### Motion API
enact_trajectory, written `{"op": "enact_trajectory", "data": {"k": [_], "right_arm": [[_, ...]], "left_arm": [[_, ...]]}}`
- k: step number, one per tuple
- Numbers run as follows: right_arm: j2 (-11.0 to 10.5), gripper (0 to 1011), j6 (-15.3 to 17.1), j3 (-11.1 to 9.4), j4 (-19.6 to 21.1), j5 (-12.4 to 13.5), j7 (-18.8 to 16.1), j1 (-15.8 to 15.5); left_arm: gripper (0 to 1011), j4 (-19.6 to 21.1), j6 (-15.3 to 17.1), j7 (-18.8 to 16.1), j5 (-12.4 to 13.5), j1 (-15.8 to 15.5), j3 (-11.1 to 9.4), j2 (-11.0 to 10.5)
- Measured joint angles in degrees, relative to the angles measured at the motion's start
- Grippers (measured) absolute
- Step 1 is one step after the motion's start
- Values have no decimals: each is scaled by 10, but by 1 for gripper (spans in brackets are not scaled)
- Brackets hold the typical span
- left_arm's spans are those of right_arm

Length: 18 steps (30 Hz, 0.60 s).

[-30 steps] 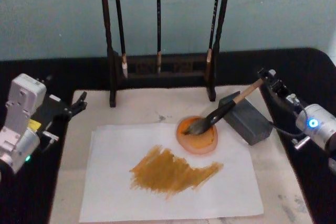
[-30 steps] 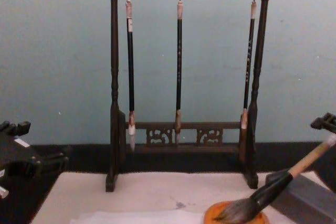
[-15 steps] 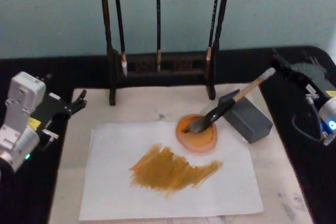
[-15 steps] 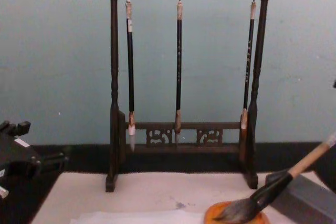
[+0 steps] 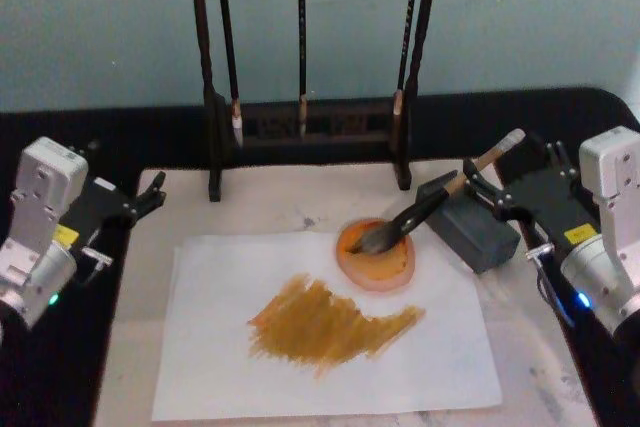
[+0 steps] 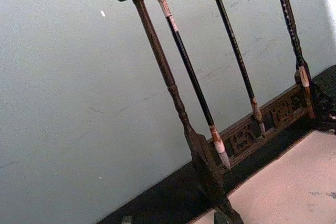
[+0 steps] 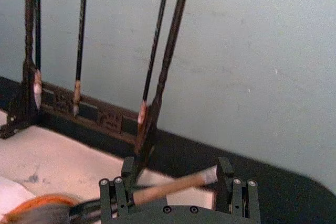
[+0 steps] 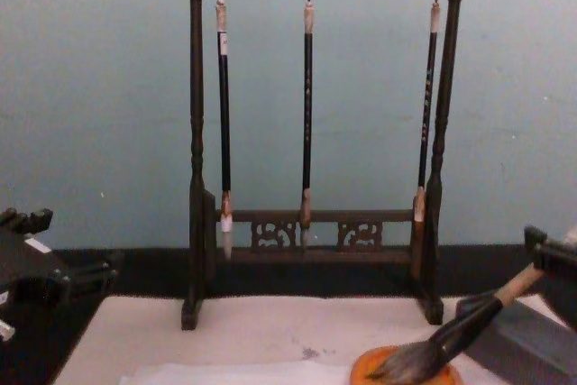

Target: Pick up the brush from the inkstone, write on the paper, then place the brush back to its original position.

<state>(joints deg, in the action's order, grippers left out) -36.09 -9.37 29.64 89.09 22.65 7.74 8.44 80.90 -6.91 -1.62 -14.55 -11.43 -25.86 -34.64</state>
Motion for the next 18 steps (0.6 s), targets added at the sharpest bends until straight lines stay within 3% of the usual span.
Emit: {"op": "enact_trajectory", "data": {"k": [11, 18], "right_arm": [[27, 1000, -13, -24, -39, 42, -29, -6], [27, 1000, -13, -23, -37, 41, -26, -6]], "left_arm": [[1010, 0, 0, 0, 0, 0, 0, 0], [1010, 0, 0, 0, 0, 0, 0, 0]]}}
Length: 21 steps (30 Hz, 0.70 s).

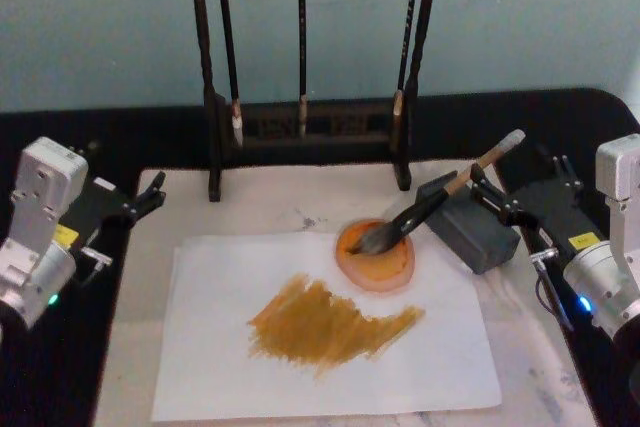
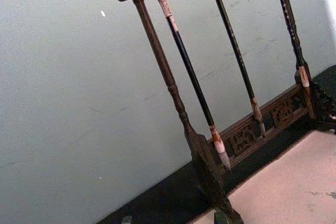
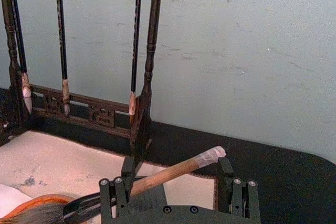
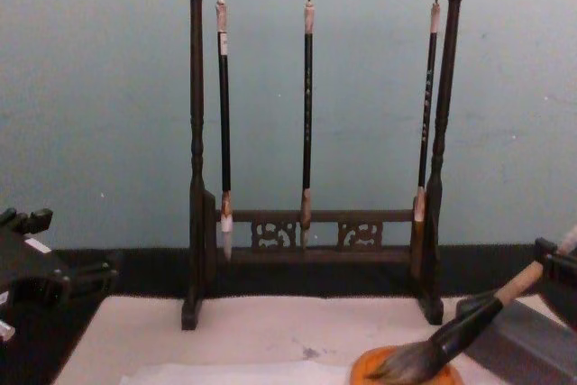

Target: Pick up the brush from the inkstone, write on the paper, then place the brush back to its original position.

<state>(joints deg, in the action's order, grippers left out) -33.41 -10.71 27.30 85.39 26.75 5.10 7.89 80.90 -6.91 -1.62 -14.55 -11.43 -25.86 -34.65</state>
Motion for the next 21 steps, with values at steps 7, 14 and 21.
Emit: {"op": "enact_trajectory", "data": {"k": [7, 14, 21], "right_arm": [[-1, 1000, 1, 1, 2, -2, 2, 0], [-1, 1000, 2, 1, 2, -3, 4, 0], [-1, 1000, 3, 2, 3, -4, 5, 0]], "left_arm": [[1010, 0, 0, 0, 0, 0, 0, 0], [1010, 0, 0, 0, 0, 0, 0, 0], [1010, 0, 0, 0, 0, 0, 0, 0]]}}
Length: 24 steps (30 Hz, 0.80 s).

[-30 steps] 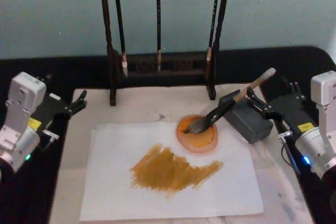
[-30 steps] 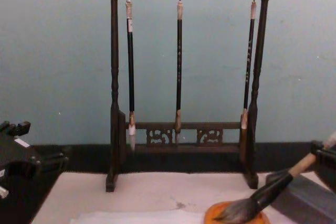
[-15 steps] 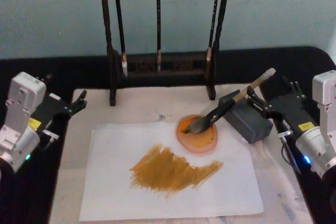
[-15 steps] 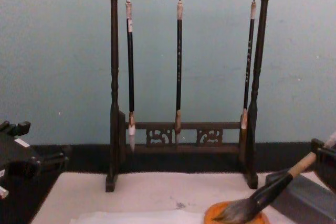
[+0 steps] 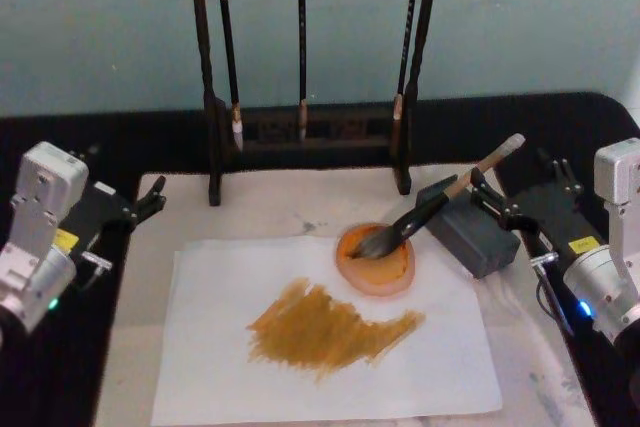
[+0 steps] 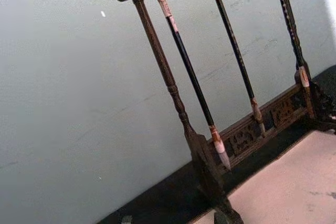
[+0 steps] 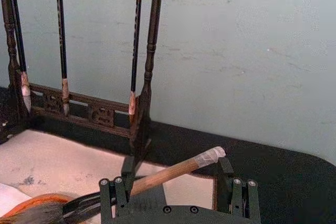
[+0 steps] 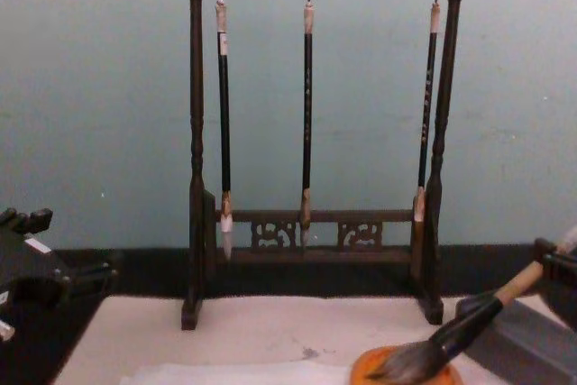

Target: Pick up the brush from the inkstone, write on the paper, then place the brush back to its original position.

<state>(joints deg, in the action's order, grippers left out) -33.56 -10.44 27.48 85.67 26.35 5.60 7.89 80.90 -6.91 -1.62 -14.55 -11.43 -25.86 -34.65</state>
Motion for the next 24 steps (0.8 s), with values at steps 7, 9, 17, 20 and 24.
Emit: {"op": "enact_trajectory", "data": {"k": [7, 9, 17, 20, 24], "right_arm": [[0, 1000, 0, 0, 0, 0, 0, 0], [0, 1000, 1, 0, 1, -1, 0, 0], [0, 1000, 1, 0, 1, -1, 1, 0], [0, 1000, 1, 0, 1, -1, 1, 0], [0, 1000, 1, 0, 1, -1, 1, 0]], "left_arm": [[1010, 0, 0, 0, 0, 0, 0, 0], [1010, 0, 0, 0, 0, 0, 0, 0], [1009, 0, 0, 0, 0, 0, 0, 0], [1010, 0, 0, 0, 0, 0, 0, 0], [1009, 0, 0, 0, 0, 0, 0, 0]]}}
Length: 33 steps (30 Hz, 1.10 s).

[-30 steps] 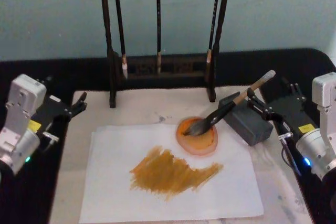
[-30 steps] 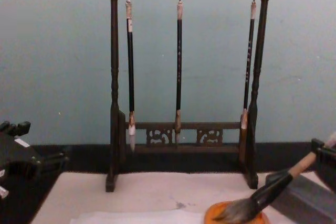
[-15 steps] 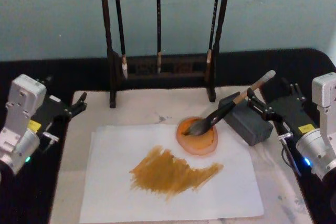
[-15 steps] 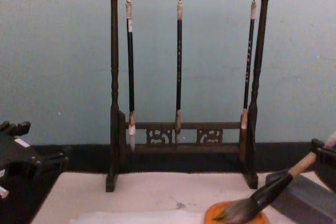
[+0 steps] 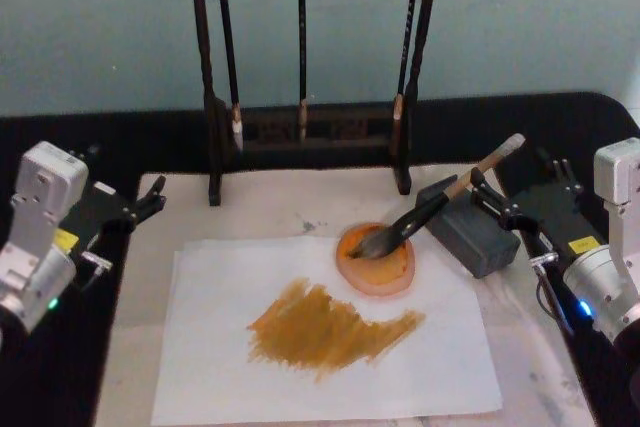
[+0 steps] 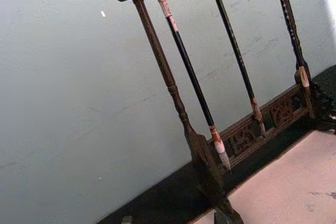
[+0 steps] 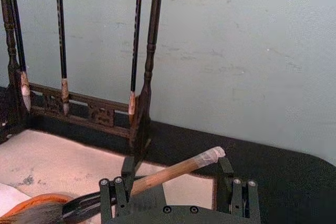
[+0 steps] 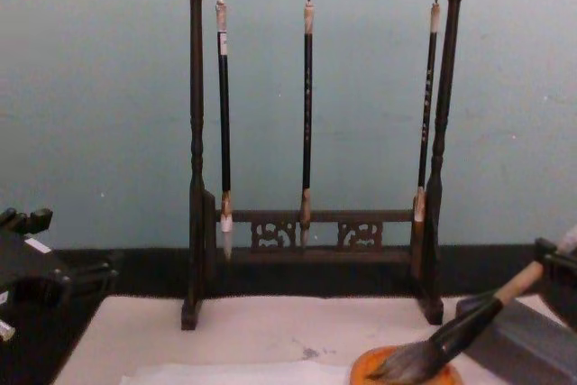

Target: Pick up the brush from the inkstone, write on the paper, then place the brush back to its original position.

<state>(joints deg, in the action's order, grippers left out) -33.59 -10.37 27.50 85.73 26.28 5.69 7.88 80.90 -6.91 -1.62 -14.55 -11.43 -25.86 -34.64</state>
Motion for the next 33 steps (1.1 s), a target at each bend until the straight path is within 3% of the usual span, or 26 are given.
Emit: {"op": "enact_trajectory", "data": {"k": [33], "right_arm": [[0, 1000, 0, 0, 0, 0, 0, 0]], "left_arm": [[1010, 0, 0, 0, 0, 0, 0, 0]]}}
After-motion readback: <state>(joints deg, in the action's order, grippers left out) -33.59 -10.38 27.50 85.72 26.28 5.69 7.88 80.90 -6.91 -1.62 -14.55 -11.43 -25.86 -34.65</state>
